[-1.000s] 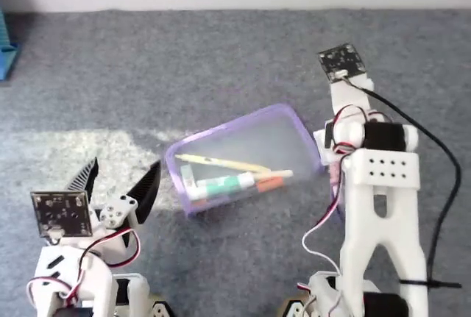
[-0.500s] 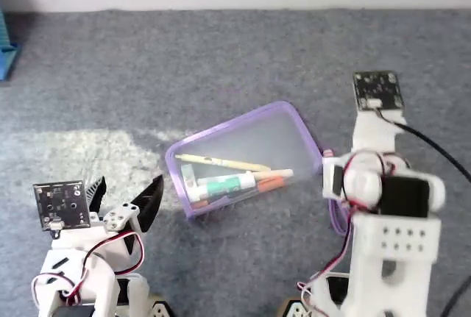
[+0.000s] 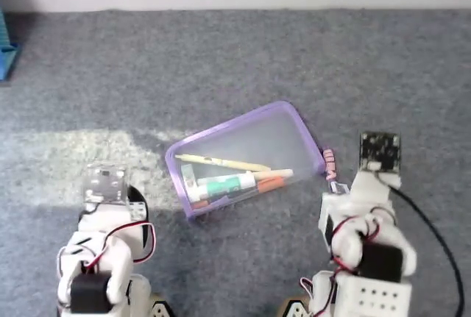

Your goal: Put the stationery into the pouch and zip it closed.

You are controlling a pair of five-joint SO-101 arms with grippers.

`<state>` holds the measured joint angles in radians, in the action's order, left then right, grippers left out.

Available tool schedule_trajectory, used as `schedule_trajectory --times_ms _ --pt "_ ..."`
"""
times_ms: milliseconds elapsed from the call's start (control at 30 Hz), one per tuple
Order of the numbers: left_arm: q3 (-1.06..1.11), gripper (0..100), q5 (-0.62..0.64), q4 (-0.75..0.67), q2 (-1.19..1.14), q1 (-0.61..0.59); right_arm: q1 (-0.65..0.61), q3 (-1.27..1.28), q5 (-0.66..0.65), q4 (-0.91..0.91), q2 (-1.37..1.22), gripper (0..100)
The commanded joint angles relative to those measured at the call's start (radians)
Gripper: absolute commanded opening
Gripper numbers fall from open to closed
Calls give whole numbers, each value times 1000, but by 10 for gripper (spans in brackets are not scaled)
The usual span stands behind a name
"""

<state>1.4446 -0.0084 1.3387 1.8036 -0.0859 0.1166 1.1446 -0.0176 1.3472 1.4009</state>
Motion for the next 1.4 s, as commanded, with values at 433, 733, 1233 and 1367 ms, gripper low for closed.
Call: schedule_trajectory --times_ms 433,733,1233,1367 --pt "143 14 -37 -71 11 -2 1 353 9 21 404 8" --pt "239 14 -8 -146 11 -2 7 456 5 -7 414 8" --pt "239 14 132 -94 9 -2 2 539 5 -42 410 9" --pt "239 14 129 -89 9 5 2 539 5 -42 410 9"
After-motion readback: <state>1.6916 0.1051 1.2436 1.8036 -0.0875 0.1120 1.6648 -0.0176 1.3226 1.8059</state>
